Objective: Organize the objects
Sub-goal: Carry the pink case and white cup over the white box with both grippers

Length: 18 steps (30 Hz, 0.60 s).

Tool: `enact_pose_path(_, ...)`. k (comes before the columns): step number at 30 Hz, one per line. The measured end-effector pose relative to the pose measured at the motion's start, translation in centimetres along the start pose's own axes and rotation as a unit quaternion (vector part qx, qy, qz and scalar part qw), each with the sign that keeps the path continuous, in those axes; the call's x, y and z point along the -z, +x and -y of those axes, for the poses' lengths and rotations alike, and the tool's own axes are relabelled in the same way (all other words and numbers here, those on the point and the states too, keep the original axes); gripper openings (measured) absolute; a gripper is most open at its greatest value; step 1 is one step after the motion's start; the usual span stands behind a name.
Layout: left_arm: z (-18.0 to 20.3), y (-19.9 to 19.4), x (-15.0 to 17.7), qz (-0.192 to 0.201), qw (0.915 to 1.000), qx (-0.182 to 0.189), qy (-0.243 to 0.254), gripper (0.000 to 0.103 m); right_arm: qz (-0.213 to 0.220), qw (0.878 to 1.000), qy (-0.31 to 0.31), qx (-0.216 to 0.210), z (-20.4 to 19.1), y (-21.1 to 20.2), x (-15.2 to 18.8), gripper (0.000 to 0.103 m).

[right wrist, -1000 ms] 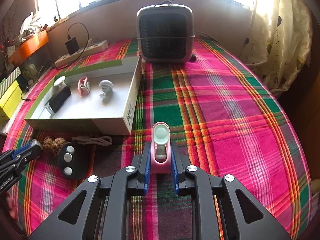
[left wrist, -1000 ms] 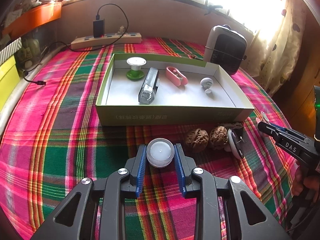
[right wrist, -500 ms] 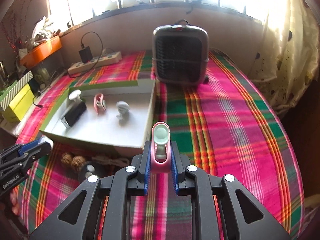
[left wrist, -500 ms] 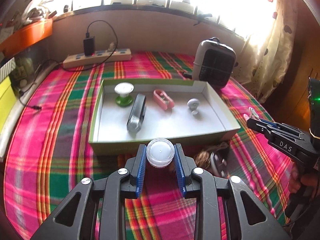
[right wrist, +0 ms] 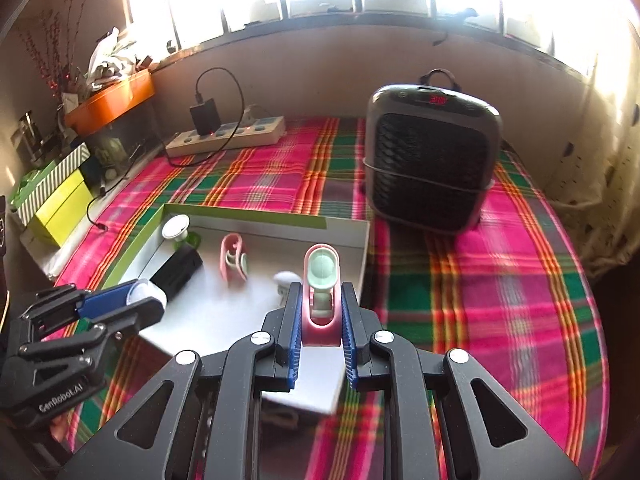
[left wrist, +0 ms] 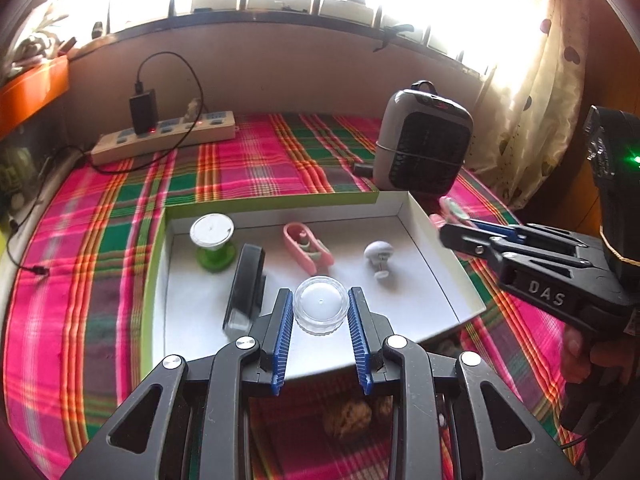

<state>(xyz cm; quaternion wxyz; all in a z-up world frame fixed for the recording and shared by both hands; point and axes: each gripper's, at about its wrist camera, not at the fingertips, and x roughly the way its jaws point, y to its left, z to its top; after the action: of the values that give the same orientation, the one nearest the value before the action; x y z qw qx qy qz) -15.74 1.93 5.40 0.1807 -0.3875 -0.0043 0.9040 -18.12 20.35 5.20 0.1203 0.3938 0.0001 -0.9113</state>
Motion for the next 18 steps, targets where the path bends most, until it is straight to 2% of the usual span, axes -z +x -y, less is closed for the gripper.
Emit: enact_pose_path(18, -1.0, 4.7, -0.7, -0.037, 0.9993, -0.007, -0.003, 0.025, -0.052, 0.998, -0.028, -0.007, 0.0, 5.6, -1.8, 0.018)
